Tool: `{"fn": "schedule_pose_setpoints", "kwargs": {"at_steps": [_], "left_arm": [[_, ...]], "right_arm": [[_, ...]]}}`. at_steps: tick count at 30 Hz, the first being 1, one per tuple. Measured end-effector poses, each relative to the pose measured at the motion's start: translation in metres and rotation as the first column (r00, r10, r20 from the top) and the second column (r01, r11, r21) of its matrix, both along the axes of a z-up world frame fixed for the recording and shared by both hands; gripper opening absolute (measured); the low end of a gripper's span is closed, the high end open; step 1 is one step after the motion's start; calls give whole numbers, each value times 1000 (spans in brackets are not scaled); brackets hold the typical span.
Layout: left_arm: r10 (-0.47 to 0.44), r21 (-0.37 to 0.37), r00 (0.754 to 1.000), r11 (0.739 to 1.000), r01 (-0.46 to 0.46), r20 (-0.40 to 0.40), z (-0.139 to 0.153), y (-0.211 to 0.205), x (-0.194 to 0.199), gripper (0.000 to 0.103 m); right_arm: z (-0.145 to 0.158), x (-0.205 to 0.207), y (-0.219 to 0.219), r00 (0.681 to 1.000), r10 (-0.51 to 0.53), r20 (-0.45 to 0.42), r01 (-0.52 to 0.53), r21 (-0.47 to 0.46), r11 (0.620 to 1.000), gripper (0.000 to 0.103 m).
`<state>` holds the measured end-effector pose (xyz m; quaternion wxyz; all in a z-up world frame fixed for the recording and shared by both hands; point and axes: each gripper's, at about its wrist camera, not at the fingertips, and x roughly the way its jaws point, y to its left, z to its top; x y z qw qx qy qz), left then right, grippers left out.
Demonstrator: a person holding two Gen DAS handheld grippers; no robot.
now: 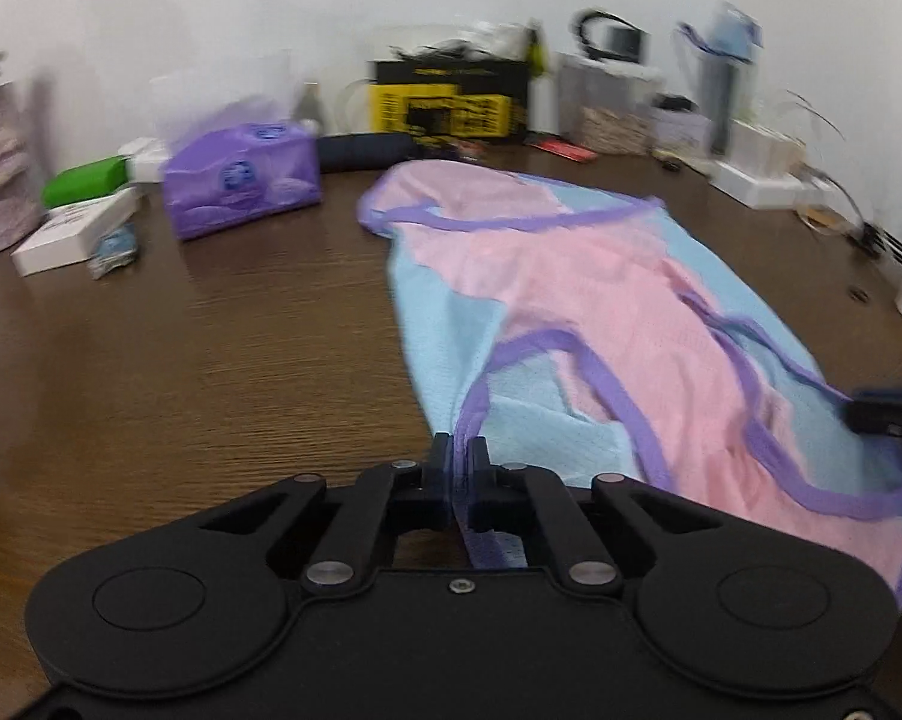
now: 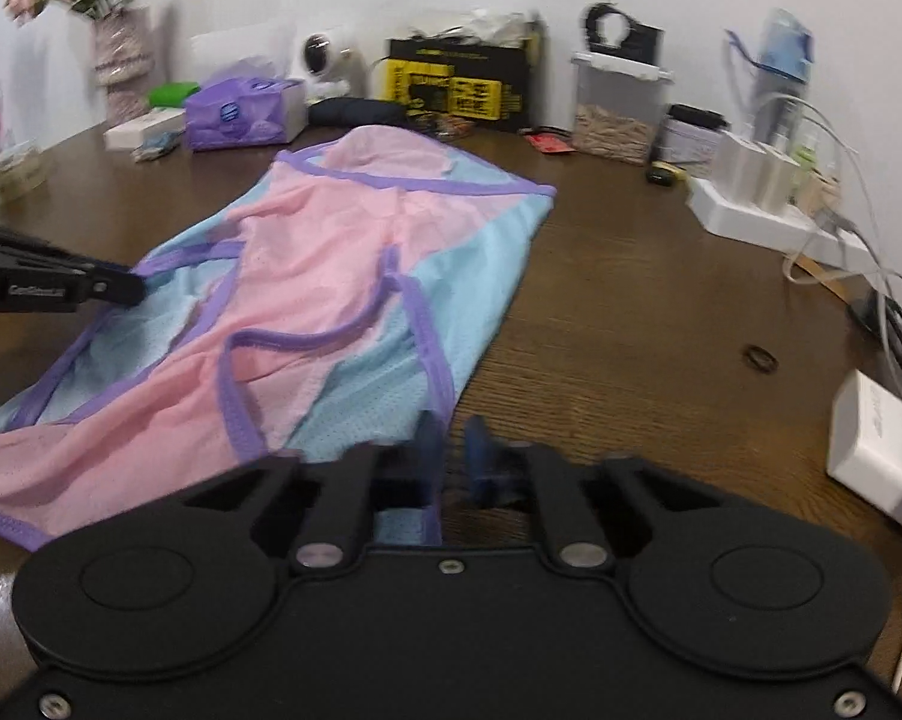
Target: Fold clothes
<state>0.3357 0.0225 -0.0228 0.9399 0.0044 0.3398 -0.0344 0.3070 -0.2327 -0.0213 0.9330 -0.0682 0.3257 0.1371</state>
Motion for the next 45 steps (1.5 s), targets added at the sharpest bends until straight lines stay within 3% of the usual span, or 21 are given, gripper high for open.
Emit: {"fn": "schedule_pose_setpoints", "kwargs": {"at_steps": [4,9,11,13,15,18,20,24,25,26,27,33,37,40,42,45], "left_arm": [[57,-59,998,997,-56,1,-3,15,-2,4],[104,-4,994,995,-104,19,-3,14,-9,6],[108,-17,994,994,-107,11,1,16,-17,14],[81,-53,996,995,-79,33,11,19,-33,41],[5,-101,998,995,2,69,21,20,-50,49],[-130,-151,989,979,140,73,26,8,-62,49],[-154,-123,986,979,161,66,21,-1,-64,49],[-156,-86,988,984,157,16,7,-13,-64,49],[-157,-88,988,984,157,7,5,-13,-63,49],[-145,-84,989,986,144,-5,3,-13,-63,49],[-132,-78,991,988,131,-17,1,-13,-62,49],[-99,-83,995,992,98,-15,-3,-1,-62,49],[-87,-130,996,988,84,-16,-1,9,-64,49],[-107,-212,994,972,105,2,8,22,-71,53],[-128,-240,992,962,130,24,15,23,-76,60],[-190,-281,981,941,191,30,18,20,-79,60]], "right_arm": [[-4,-12,-23,994,-113,-9,113,96,989,4],[-5,-23,-29,986,-161,-33,164,146,976,9],[1,-34,-33,988,-152,-4,151,136,979,23],[12,-50,-33,994,-95,56,87,129,988,26],[17,-57,-28,996,-32,80,23,110,994,31],[21,-67,-8,986,146,85,-152,72,986,36],[13,-62,9,976,213,52,-216,48,975,36],[0,-52,20,980,199,-28,-198,45,979,35],[0,-54,18,981,194,-32,-192,53,980,26],[2,-57,13,983,183,-30,-181,61,981,8],[3,-61,9,985,172,-25,-170,68,983,4],[16,-89,-16,997,77,28,-79,76,994,4],[10,-102,-24,997,73,-5,-73,76,994,7],[11,-105,-20,997,73,10,-73,64,995,28],[17,-107,-18,996,78,43,-81,60,995,32],[23,-101,-13,993,100,69,-105,59,993,33]]}}
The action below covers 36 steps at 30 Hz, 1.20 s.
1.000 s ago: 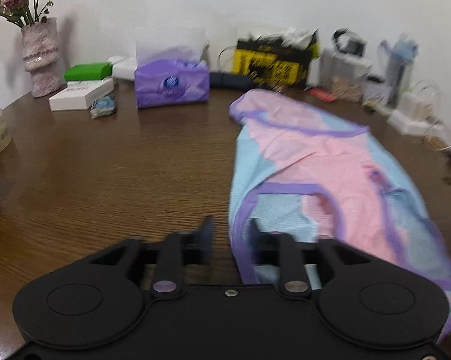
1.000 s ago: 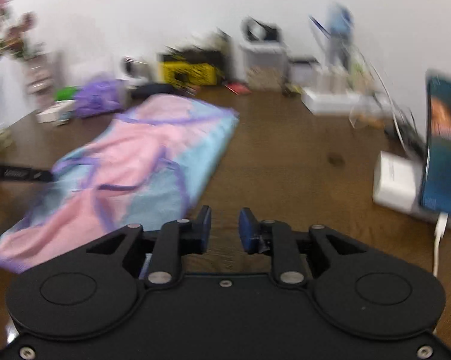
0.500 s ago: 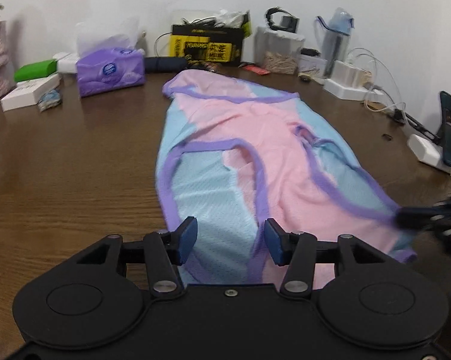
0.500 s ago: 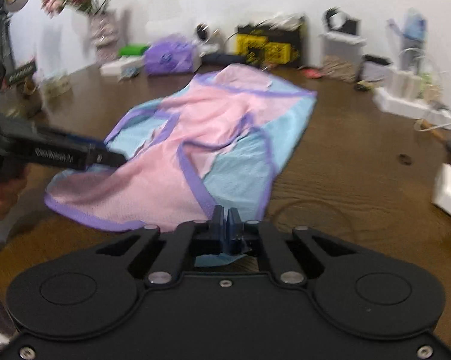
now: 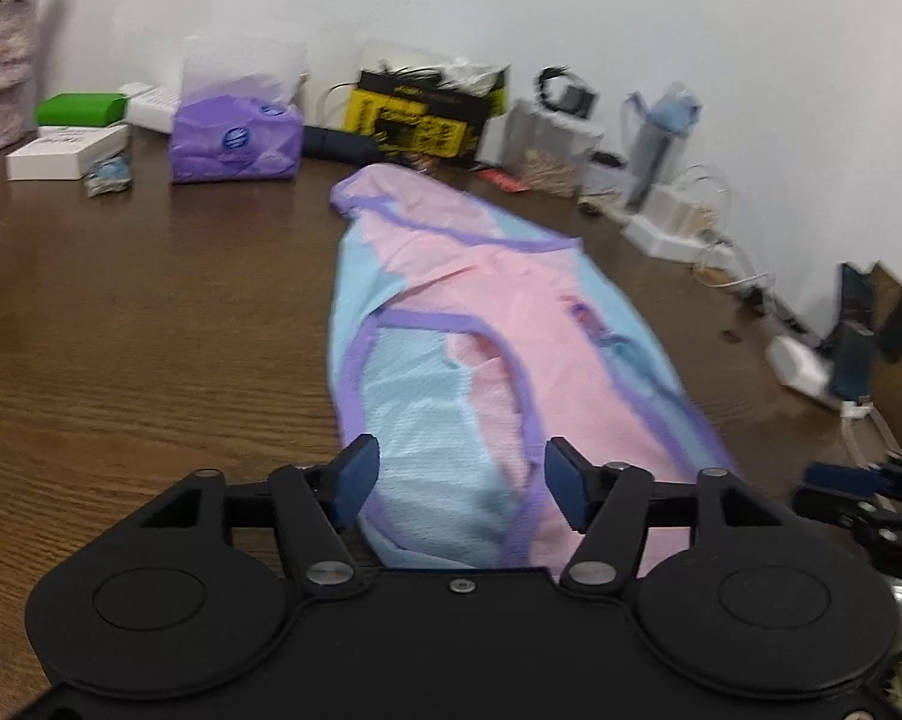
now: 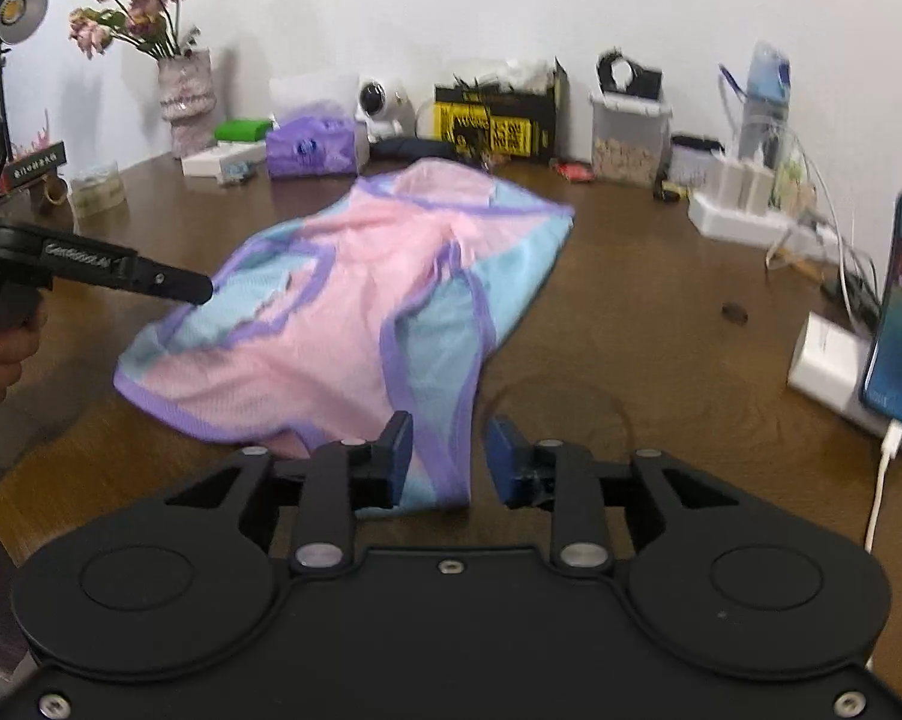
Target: Fold clothes
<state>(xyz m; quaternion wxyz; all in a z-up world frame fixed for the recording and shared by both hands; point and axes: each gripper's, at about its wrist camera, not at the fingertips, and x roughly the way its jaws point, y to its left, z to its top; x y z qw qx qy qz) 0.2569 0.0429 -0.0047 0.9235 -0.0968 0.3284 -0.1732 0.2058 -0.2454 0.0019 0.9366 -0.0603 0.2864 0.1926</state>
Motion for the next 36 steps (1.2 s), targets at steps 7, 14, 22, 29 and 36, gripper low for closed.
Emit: {"fn": "schedule_pose_setpoints", "kwargs": {"at_steps": [7,14,22,29,36], "left_arm": [[-102,98,993,989,107,-59,-15,-26,0,12],[71,127,997,989,-75,37,-14,-12,-1,3],[76,73,997,994,-78,34,-11,-3,-9,50],[42,119,999,992,-43,8,-21,-10,-12,48],[26,181,999,983,-21,-24,-17,-20,-26,26]], "right_arm": [[-15,23,21,995,73,-74,-75,-17,997,33],[-18,20,19,997,60,-42,-61,-31,998,17],[-9,-15,34,966,256,39,-253,-83,964,53],[-25,-4,57,970,238,-45,-242,-107,964,22],[-18,-6,35,975,187,-122,-194,-43,980,8]]}}
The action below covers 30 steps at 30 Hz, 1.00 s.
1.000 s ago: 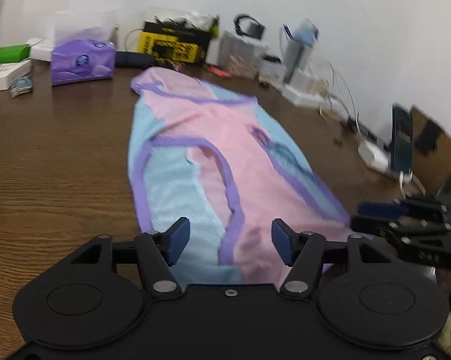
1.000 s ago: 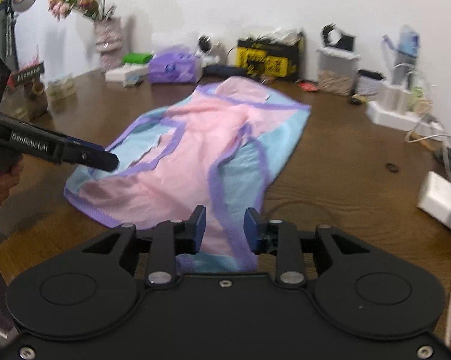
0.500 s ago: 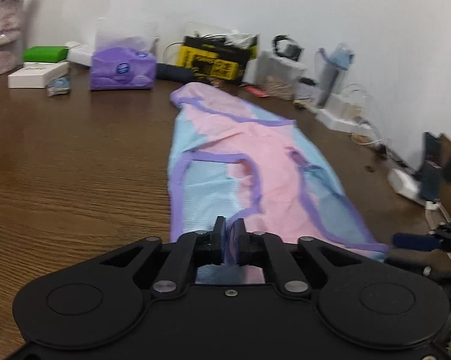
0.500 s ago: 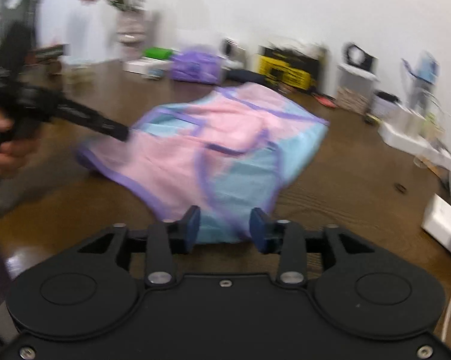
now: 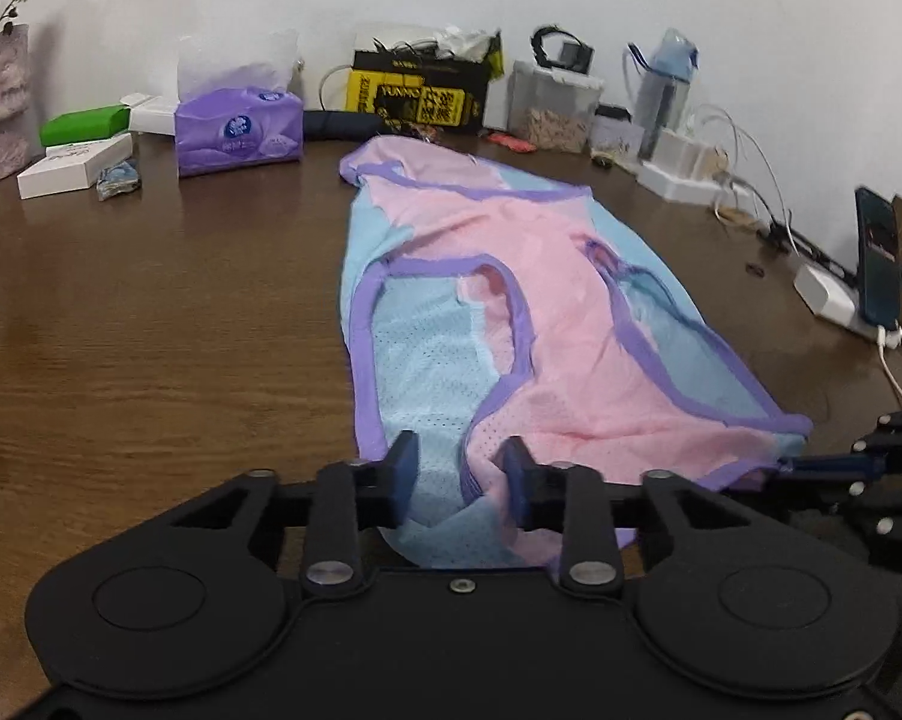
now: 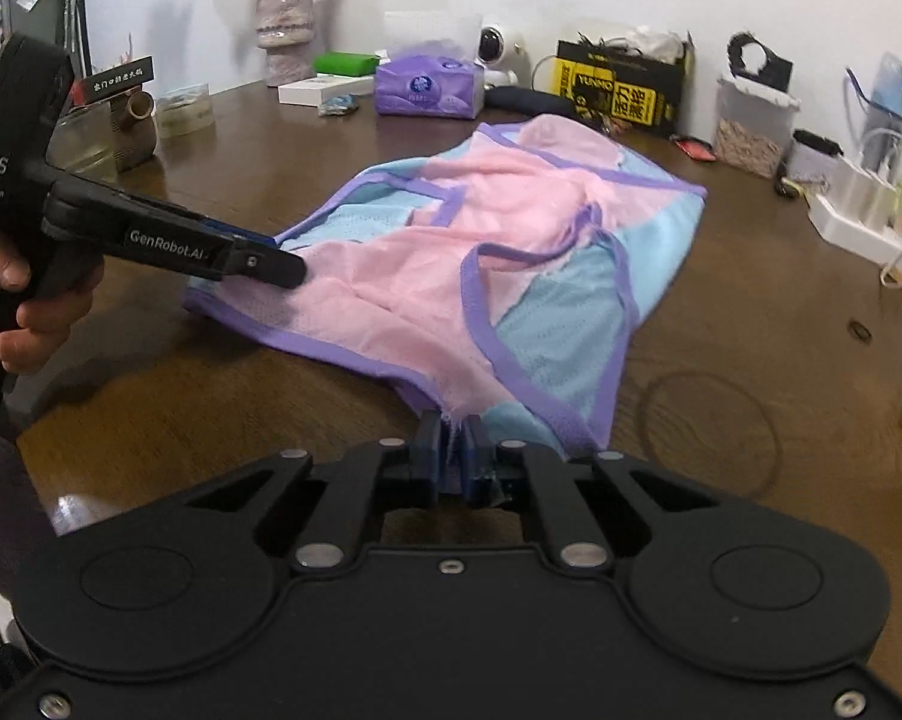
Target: Fold clothes
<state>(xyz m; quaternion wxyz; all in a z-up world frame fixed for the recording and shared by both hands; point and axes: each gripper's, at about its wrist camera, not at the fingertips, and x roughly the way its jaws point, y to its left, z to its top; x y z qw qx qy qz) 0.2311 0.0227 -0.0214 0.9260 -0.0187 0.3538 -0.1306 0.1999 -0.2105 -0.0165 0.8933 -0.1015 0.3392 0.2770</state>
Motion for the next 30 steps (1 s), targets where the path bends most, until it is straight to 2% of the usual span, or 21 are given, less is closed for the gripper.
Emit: {"fn": "schedule_pose_setpoints", "kwargs": {"at_steps": [3,6,7,9,10,11,13,15,17,20,22,24,26,28,29,30], "left_arm": [[-34,37,999,999,34,5,1,-12,-25,26],[-50,36,999,998,50,4,1,-17,-53,27],[-56,23,998,998,56,-9,2,-18,-61,27],[-118,-41,992,992,116,-50,7,-17,-76,28],[-137,-73,990,988,135,-26,16,-15,-83,30],[-153,-104,988,983,153,2,25,-12,-89,33],[-109,-118,991,986,118,74,42,-4,-90,53],[-42,-82,984,995,57,172,60,4,-72,57],[-6,-2,980,1000,6,198,60,4,-44,57],[28,91,982,995,-46,187,46,-6,1,56],[16,112,989,993,-32,147,35,-10,23,50],[6,109,998,994,-14,67,20,-12,46,46],[6,106,999,994,-10,32,11,-12,57,39],[21,101,1000,995,-22,7,3,-8,61,22],[36,94,999,995,-37,11,1,-5,63,17],[48,84,999,995,-49,8,0,-2,63,8]], "right_arm": [[2,-16,-8,999,41,-34,-41,5,999,8],[6,-39,-15,996,70,-54,-71,-18,997,8],[7,-47,-17,995,76,-60,-78,-23,997,8],[10,-66,-22,995,81,-64,-83,-34,996,17],[16,-76,-26,997,63,-44,-65,-42,997,24],[22,-79,-30,998,53,-22,-53,-35,998,26],[38,-80,-42,999,23,30,-23,8,1000,32],[47,-76,-46,998,3,58,-6,38,999,39],[60,-56,-48,994,-33,103,24,88,996,41],[55,-10,-33,979,-102,179,99,23,995,41],[45,21,-24,972,-132,193,143,-44,989,41],[37,40,-16,978,-114,172,124,-48,991,41],[26,63,-5,986,-90,142,98,-48,994,40],[19,75,1,989,-93,114,98,-41,994,36],[15,81,4,991,-95,93,99,-41,994,29],[11,83,5,992,-97,77,100,-40,994,25]]}}
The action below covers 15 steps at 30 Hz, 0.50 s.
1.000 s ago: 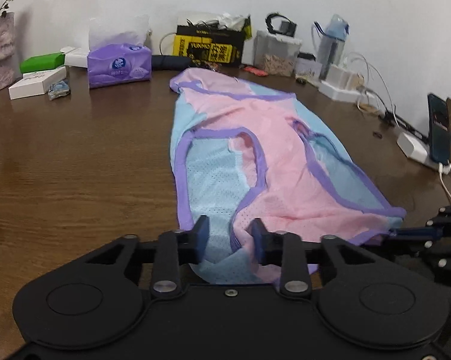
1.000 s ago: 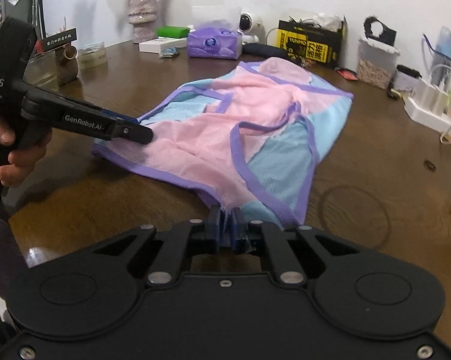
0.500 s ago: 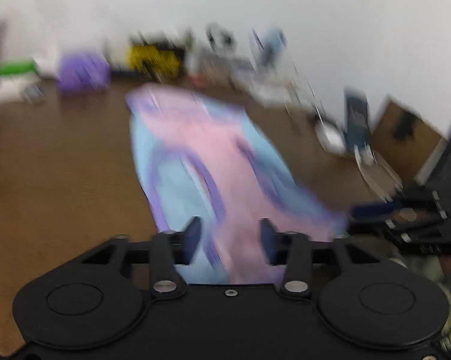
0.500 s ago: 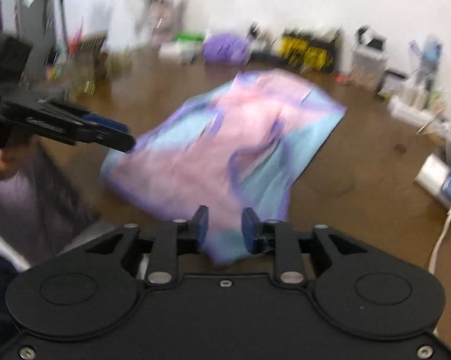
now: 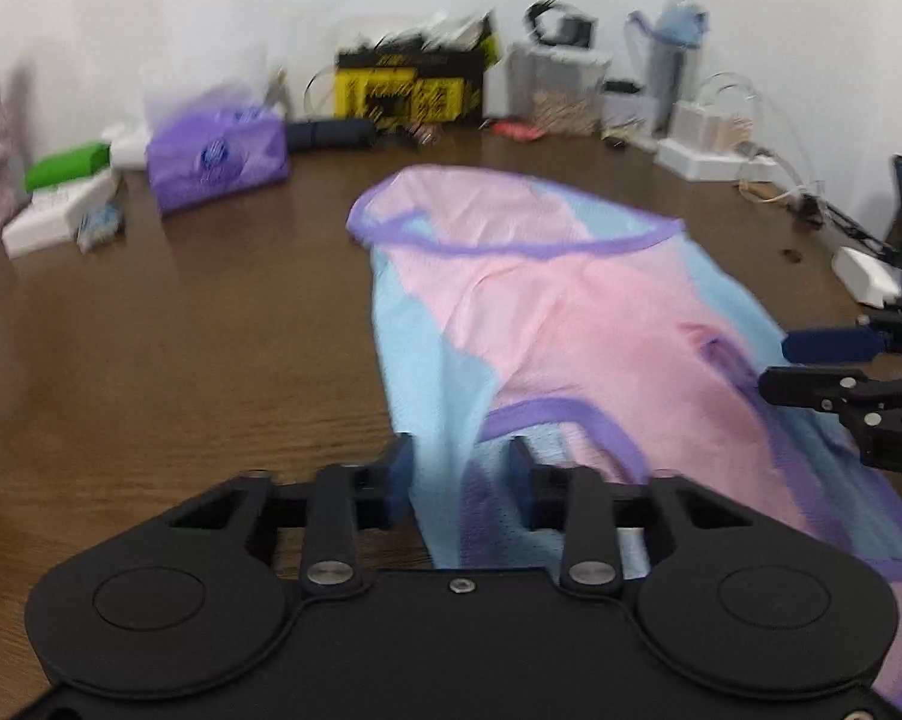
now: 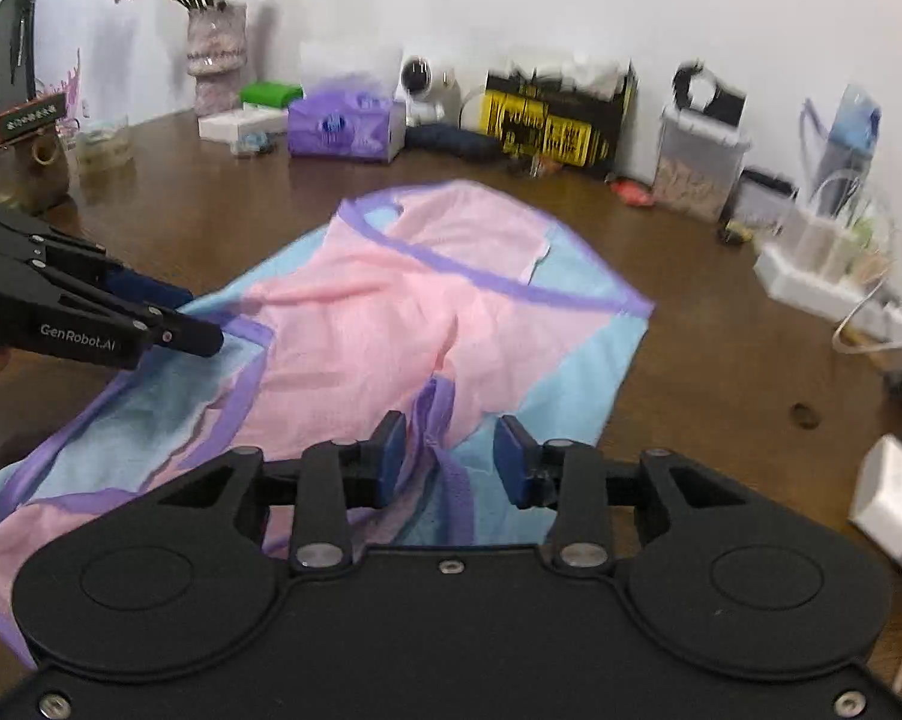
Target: Fold clothes
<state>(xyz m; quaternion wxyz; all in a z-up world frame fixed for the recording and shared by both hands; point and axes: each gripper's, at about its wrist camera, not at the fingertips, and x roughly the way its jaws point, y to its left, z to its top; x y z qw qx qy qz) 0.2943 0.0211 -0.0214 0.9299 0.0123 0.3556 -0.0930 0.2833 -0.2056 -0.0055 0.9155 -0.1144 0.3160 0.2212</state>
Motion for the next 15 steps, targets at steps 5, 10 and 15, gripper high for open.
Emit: {"fn": "schedule_pose_setpoints", "kwargs": {"at_steps": [5,10,15], "left_arm": [[85,-63,996,994,-85,-4,0,22,-4,2],[103,-88,995,991,-104,-10,0,31,-11,3],[115,-97,993,989,-115,0,11,28,-21,45]], "right_arm": [[-9,-2,-16,999,-51,-11,52,25,998,6],[-9,-13,-49,990,-140,-16,141,52,989,7],[-7,-22,-52,987,-158,10,157,36,987,29]]}}
